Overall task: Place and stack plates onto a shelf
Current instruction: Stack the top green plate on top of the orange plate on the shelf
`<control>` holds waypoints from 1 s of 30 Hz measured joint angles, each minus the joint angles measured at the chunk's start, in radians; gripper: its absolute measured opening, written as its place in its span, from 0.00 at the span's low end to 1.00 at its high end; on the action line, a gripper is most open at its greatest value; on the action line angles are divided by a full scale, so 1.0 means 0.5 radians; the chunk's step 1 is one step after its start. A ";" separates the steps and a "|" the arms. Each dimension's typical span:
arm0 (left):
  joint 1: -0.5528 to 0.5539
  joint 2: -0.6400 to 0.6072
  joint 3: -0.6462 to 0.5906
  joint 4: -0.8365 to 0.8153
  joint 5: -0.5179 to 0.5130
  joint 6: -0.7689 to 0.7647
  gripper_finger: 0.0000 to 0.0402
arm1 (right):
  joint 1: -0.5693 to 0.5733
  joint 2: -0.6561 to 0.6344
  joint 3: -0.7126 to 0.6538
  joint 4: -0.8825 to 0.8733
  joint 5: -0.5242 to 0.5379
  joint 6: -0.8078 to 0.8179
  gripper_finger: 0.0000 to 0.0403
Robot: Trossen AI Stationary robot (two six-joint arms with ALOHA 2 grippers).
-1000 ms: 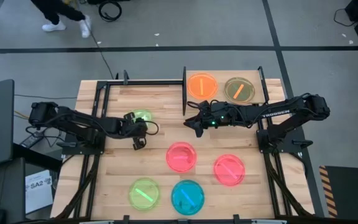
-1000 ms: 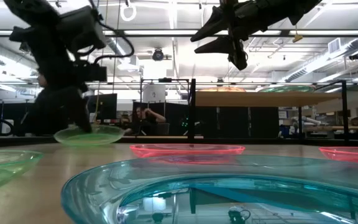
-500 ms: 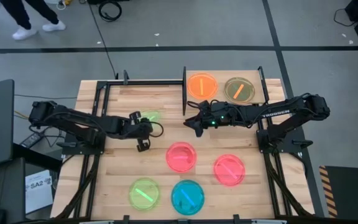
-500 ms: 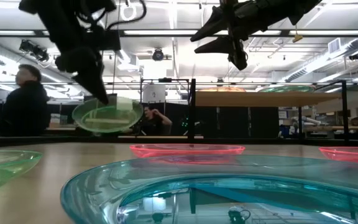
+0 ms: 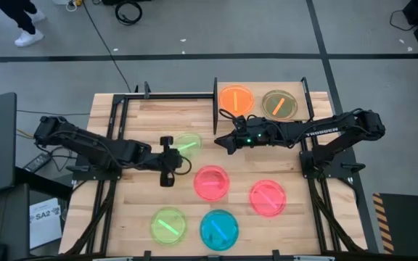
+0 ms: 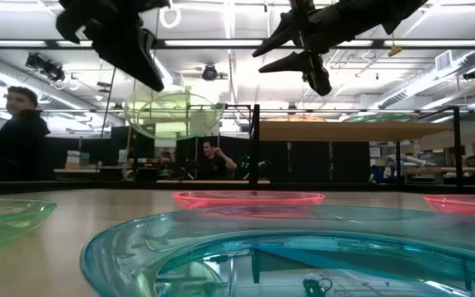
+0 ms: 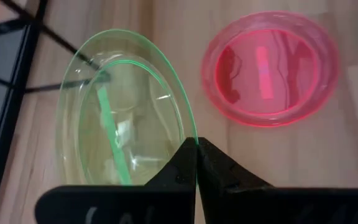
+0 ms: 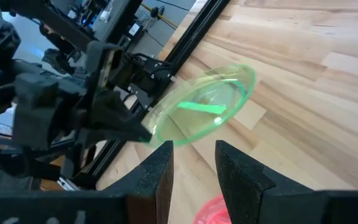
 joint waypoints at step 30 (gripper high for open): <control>-0.261 -0.001 0.038 0.002 -0.763 0.411 0.02 | 0.000 0.000 0.000 0.215 0.122 0.211 0.31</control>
